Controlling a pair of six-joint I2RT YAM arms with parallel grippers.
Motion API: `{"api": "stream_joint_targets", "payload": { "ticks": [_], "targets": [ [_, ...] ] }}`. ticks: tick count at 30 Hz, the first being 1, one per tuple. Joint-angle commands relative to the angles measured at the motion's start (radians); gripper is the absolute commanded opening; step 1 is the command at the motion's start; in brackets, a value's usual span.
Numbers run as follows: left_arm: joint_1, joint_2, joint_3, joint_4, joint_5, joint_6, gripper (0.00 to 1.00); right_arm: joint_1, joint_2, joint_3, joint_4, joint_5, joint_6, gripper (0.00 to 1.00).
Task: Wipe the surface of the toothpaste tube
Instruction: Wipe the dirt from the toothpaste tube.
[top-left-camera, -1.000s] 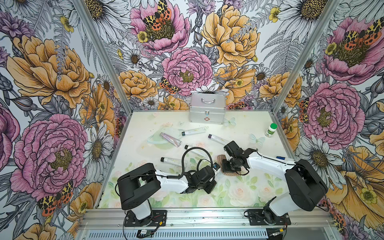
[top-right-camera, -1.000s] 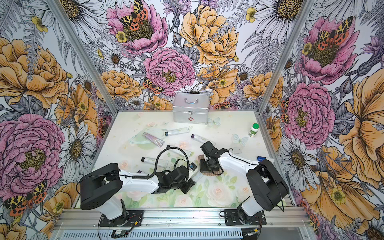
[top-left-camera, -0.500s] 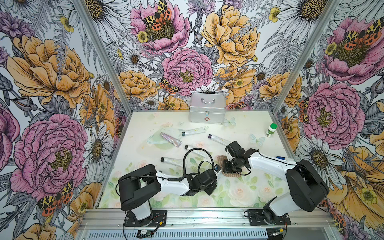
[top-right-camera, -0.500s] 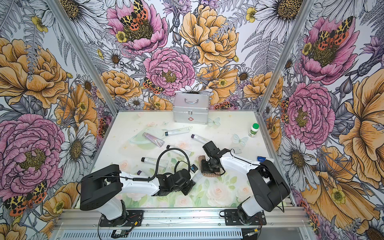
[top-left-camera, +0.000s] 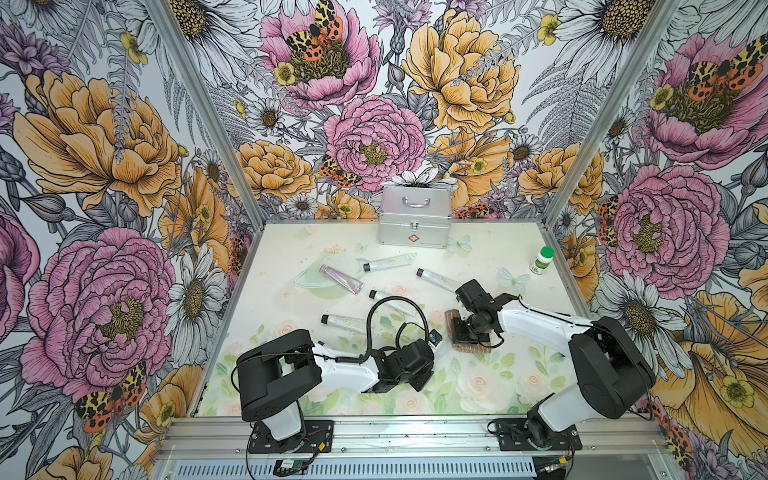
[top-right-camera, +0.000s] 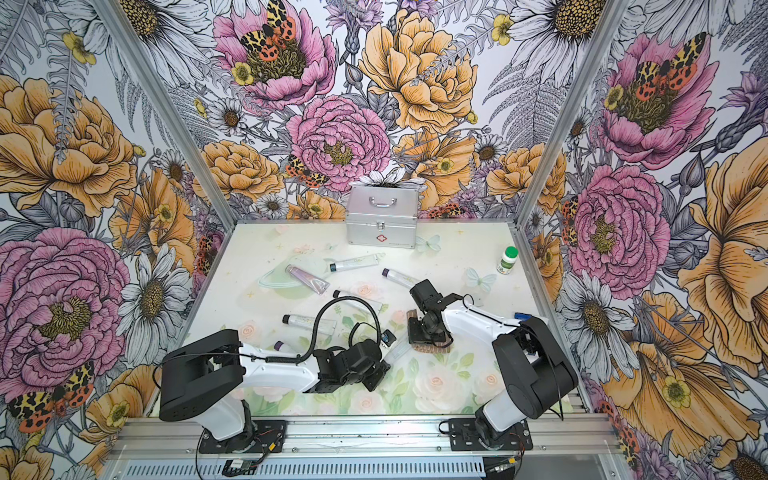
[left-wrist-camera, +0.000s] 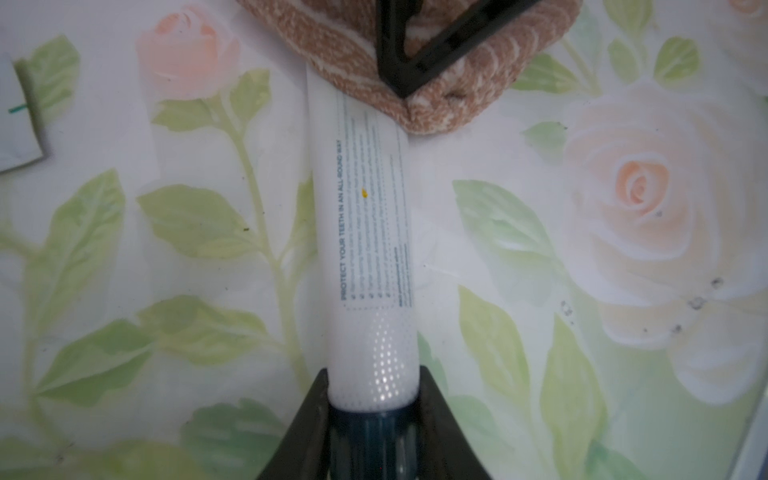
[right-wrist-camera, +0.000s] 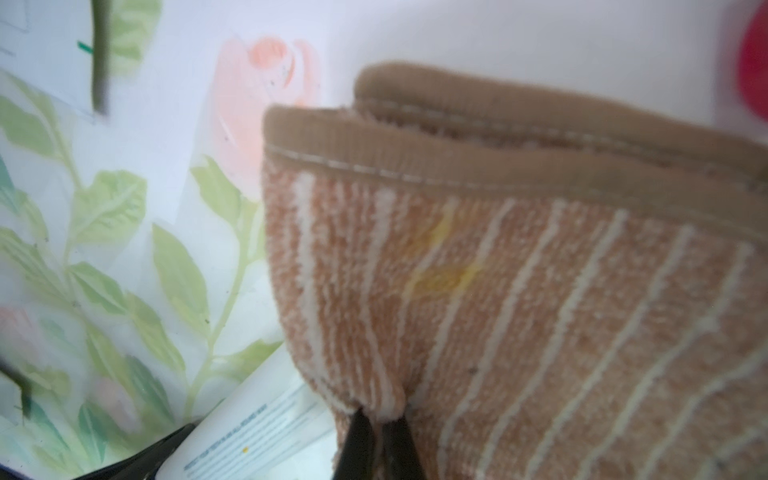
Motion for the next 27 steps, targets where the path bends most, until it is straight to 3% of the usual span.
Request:
{"api": "stream_joint_targets", "payload": {
  "ticks": [1, 9, 18, 27],
  "targets": [
    [0.000, 0.001, -0.004, -0.046, -0.013, 0.014, 0.26, 0.048, -0.029, -0.009, -0.005, -0.115, 0.036, 0.00],
    [0.022, -0.034, -0.028, -0.020, 0.010, 0.009, 0.26, 0.100, -0.010, -0.028, 0.023, -0.133, 0.060, 0.00],
    [0.028, -0.041, -0.041, -0.010, 0.025, 0.002, 0.26, 0.050, 0.106, -0.001, -0.013, 0.112, 0.014, 0.00],
    [0.028, -0.051, -0.044, -0.006, 0.034, 0.001, 0.26, -0.039, 0.034, 0.038, -0.026, 0.044, -0.009, 0.00]
  ]
}}
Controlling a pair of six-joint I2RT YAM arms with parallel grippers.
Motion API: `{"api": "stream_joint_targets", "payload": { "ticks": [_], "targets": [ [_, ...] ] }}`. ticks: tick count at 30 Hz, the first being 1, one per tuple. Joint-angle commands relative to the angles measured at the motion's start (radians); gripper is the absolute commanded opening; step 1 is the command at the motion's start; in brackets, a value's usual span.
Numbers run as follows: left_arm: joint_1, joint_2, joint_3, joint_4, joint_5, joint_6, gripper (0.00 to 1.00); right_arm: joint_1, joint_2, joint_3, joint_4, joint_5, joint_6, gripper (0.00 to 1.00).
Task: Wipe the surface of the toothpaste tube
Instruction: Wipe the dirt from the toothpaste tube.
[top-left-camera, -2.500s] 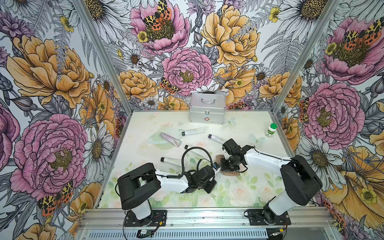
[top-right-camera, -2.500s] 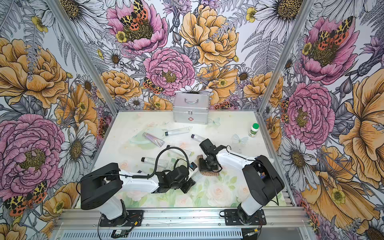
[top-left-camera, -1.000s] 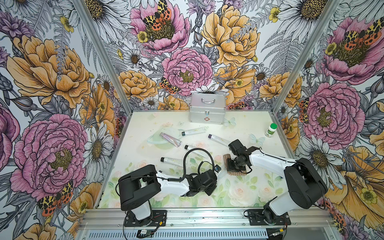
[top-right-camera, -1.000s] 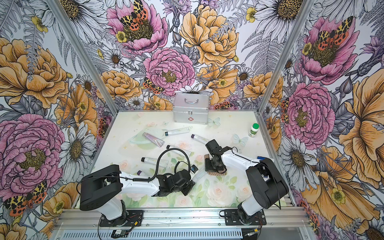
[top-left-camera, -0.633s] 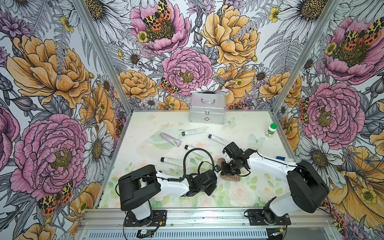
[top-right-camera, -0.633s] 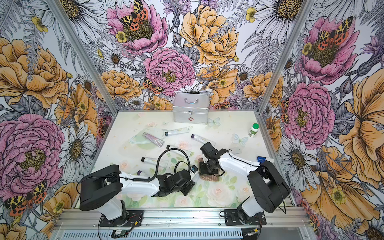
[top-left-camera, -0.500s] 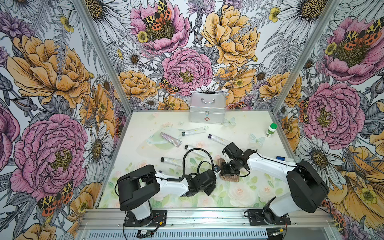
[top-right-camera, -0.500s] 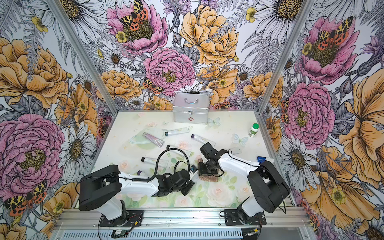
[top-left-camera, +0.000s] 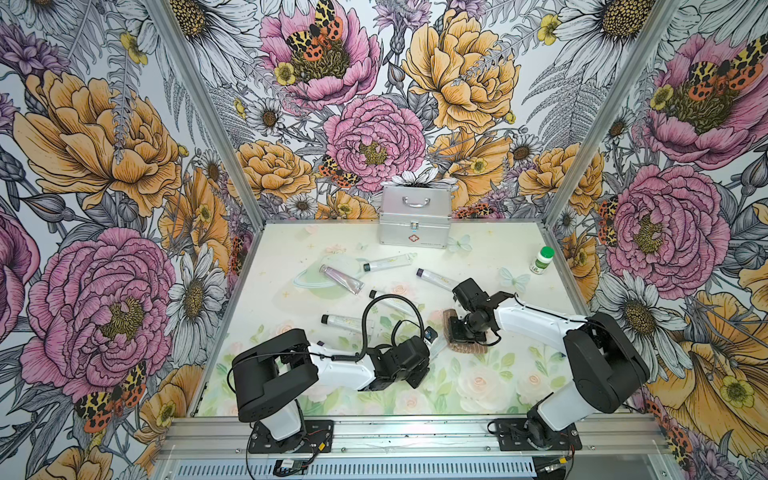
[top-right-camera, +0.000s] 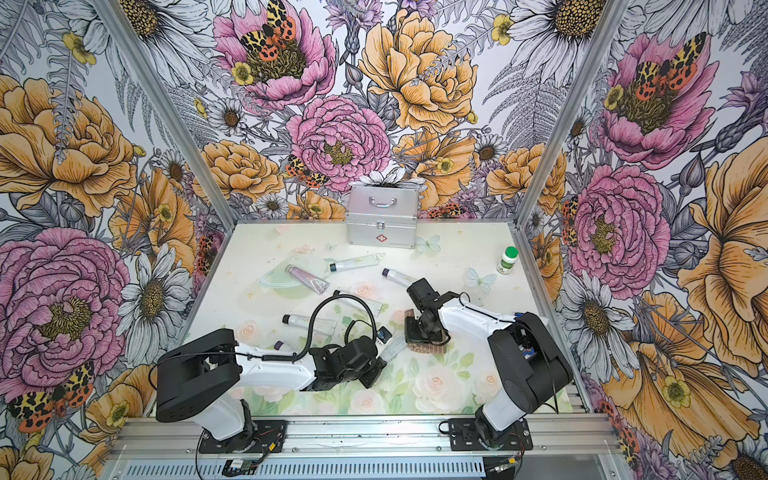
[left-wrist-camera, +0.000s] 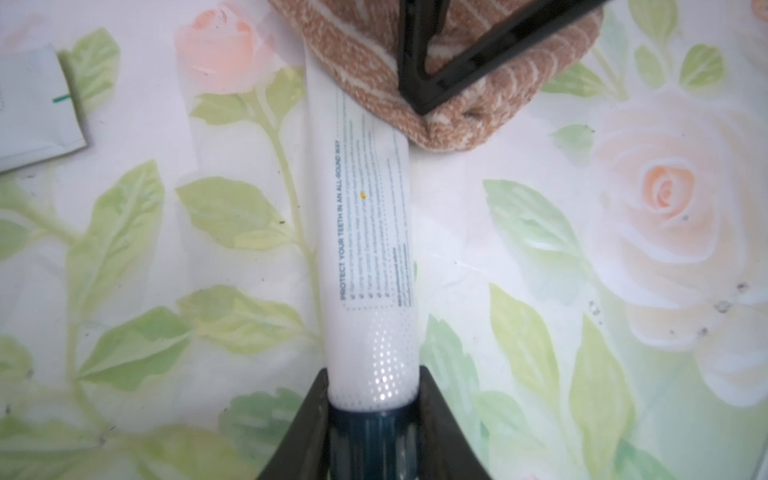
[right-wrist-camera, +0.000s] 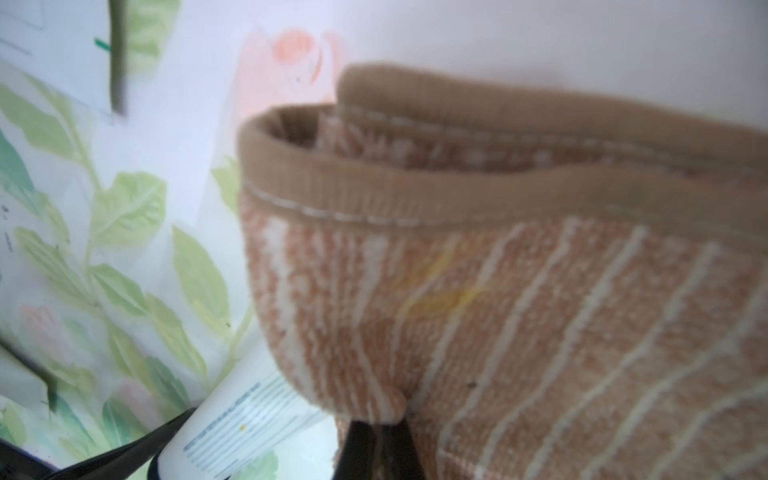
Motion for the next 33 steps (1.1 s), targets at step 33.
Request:
{"api": "stream_joint_targets", "payload": {
  "ticks": [33],
  "targets": [
    [-0.012, -0.001, -0.011, 0.015, 0.073, -0.003, 0.27, 0.081, 0.067, 0.014, -0.040, 0.155, -0.009, 0.00]
  ]
}}
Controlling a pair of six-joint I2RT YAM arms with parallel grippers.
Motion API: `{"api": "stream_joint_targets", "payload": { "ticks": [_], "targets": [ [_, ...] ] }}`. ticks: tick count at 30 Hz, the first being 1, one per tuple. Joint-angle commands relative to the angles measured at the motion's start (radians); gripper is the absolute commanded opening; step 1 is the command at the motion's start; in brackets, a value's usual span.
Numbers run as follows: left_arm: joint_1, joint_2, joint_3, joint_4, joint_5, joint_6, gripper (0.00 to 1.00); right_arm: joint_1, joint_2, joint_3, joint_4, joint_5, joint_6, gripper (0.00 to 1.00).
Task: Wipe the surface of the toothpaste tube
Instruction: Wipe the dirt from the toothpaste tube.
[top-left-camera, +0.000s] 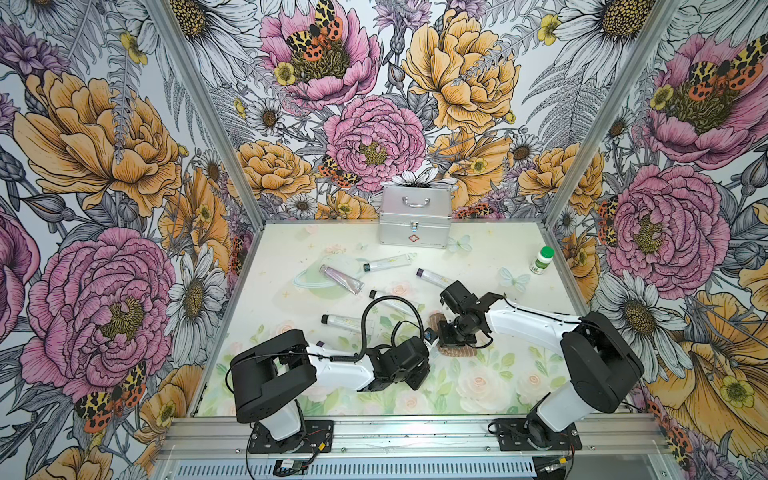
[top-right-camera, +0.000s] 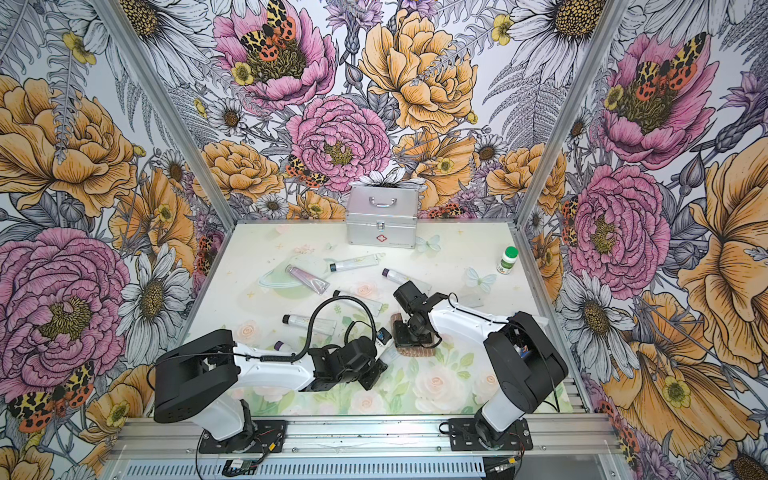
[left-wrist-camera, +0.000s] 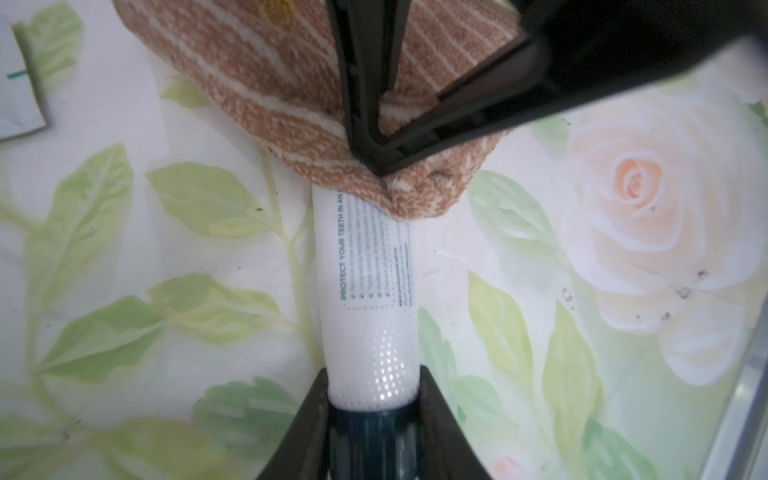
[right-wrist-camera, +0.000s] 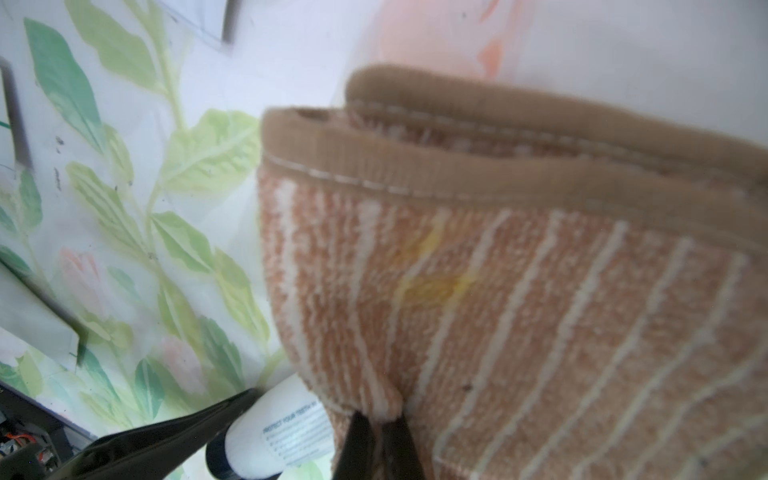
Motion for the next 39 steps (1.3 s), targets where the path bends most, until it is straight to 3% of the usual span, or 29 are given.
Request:
{"api": "stream_joint_targets", "payload": {
  "ticks": [1, 10, 17, 26, 31, 39],
  "targets": [
    [-0.012, 0.006, -0.006, 0.018, 0.028, 0.022, 0.27, -0.040, 0.038, -0.024, -0.034, 0.165, -0.021, 0.00],
    [-0.030, 0.016, 0.010, 0.018, 0.052, 0.029, 0.27, -0.055, -0.062, 0.015, -0.050, 0.031, -0.031, 0.00],
    [-0.043, 0.057, 0.031, 0.018, 0.058, 0.035, 0.28, 0.004, -0.030, 0.035, -0.044, -0.036, -0.020, 0.00],
    [-0.040, 0.049, 0.026, 0.018, 0.040, 0.034, 0.28, 0.036, -0.050, -0.066, -0.002, -0.049, 0.015, 0.00],
    [-0.031, 0.035, 0.008, 0.040, 0.037, 0.022, 0.27, 0.030, -0.058, -0.171, 0.162, -0.249, 0.098, 0.00],
    [-0.013, 0.013, -0.022, 0.073, 0.049, 0.006, 0.27, 0.032, -0.094, -0.235, 0.162, -0.277, 0.110, 0.00]
  ]
}}
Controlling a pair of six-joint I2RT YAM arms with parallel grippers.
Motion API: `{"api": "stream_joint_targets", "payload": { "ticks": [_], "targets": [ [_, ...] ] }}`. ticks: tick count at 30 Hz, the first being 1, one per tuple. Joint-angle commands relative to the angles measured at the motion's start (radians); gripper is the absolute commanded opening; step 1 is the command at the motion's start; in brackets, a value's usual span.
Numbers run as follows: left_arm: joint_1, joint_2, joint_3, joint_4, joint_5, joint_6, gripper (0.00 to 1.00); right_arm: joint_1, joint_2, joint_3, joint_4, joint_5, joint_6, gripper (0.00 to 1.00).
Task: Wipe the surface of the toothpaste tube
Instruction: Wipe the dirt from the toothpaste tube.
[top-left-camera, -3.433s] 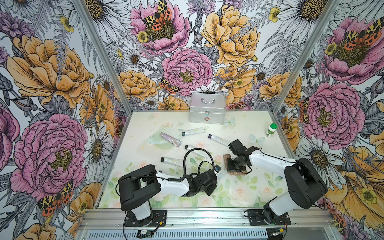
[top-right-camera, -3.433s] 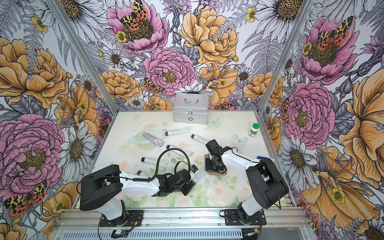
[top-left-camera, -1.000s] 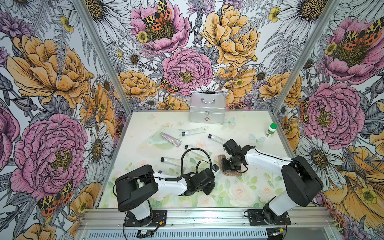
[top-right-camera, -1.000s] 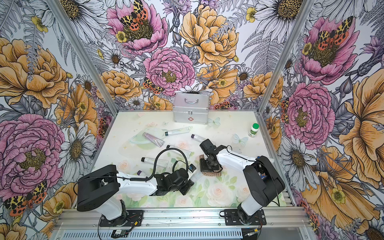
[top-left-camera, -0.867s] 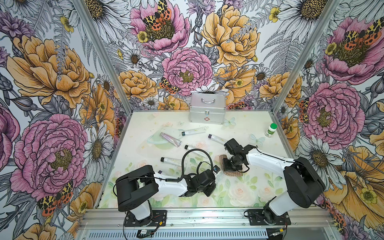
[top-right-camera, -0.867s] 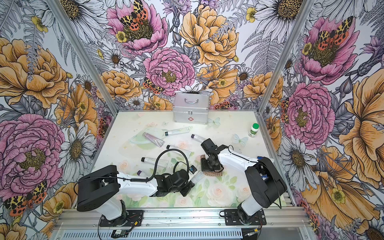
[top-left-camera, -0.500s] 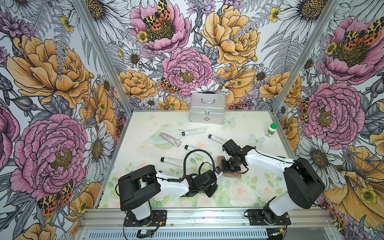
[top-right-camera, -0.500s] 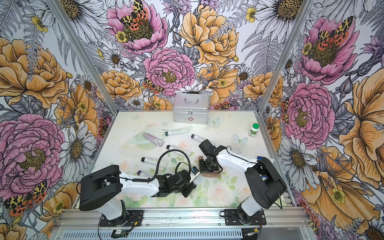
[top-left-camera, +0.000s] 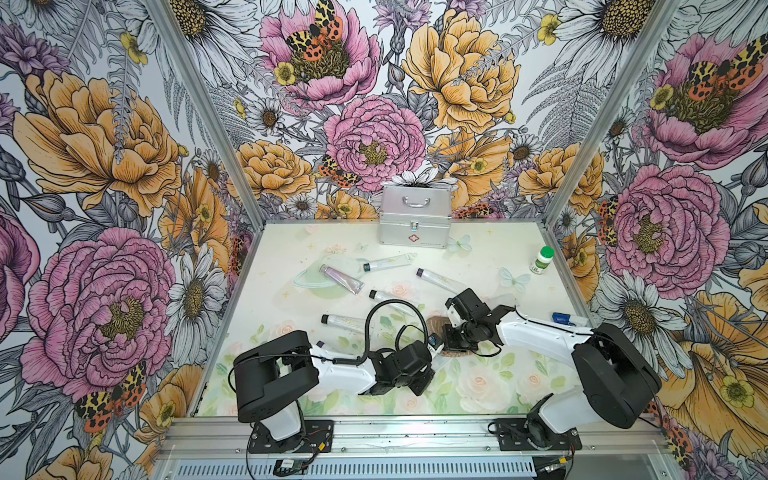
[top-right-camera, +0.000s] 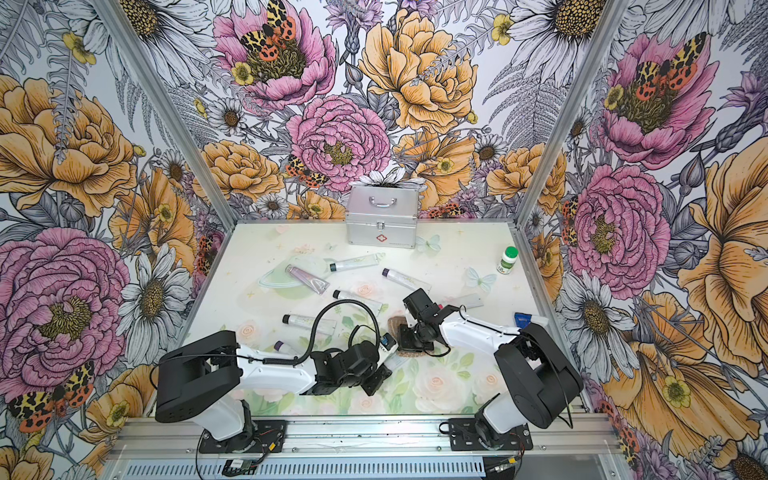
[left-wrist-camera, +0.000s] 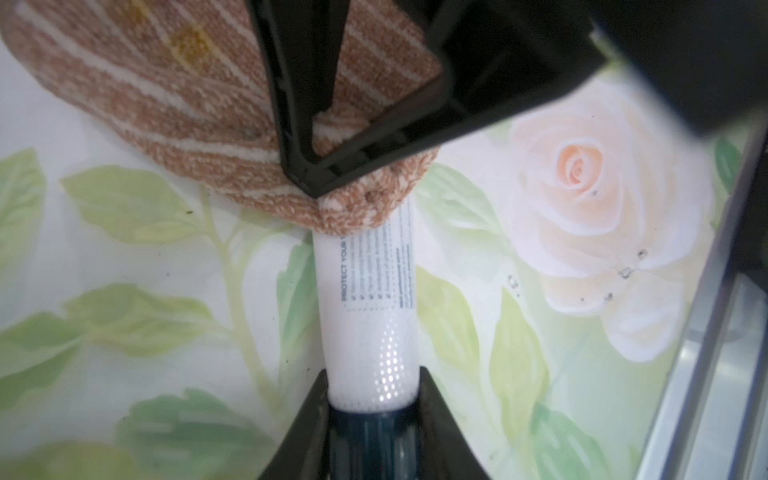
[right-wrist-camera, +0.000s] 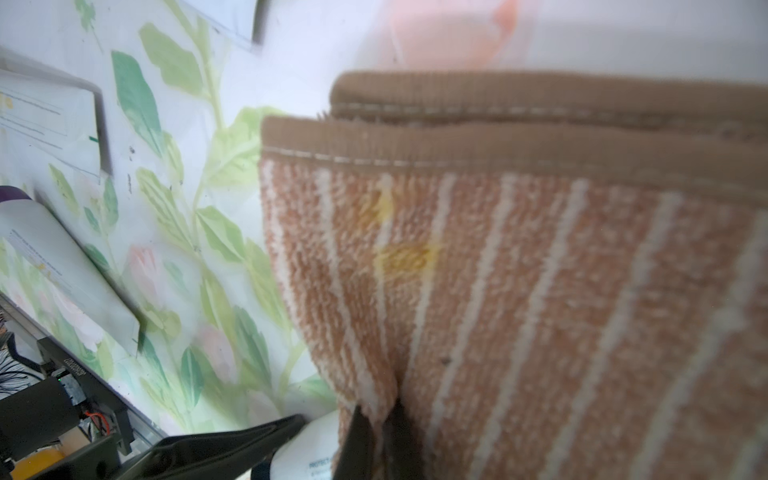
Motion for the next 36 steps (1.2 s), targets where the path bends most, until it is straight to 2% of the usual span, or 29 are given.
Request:
{"api": "stream_joint_targets", "payload": {
  "ticks": [1, 7, 11, 18, 23, 30, 36],
  "targets": [
    [0.018, 0.000, -0.017, 0.037, 0.009, 0.006, 0.27, 0.040, 0.000, -0.061, -0.064, -0.126, 0.028, 0.00],
    [0.019, -0.028, -0.041, 0.040, -0.023, -0.001, 0.27, 0.038, -0.068, -0.095, -0.138, -0.079, 0.018, 0.00],
    [0.020, -0.036, -0.048, 0.039, -0.028, -0.005, 0.27, 0.017, -0.099, -0.098, -0.198, 0.021, 0.000, 0.00],
    [0.021, -0.030, -0.048, 0.040, -0.024, -0.007, 0.27, -0.084, -0.027, -0.060, -0.210, 0.122, -0.065, 0.00],
    [0.020, -0.028, -0.045, 0.041, -0.019, -0.004, 0.27, -0.110, 0.036, -0.009, -0.212, 0.162, -0.091, 0.00],
    [0.020, -0.025, -0.043, 0.041, -0.023, -0.002, 0.27, -0.089, -0.002, -0.016, -0.210, 0.088, -0.071, 0.00],
    [0.023, -0.017, -0.036, 0.041, -0.024, 0.001, 0.27, -0.004, -0.077, -0.051, -0.207, 0.032, -0.005, 0.00]
  ]
}}
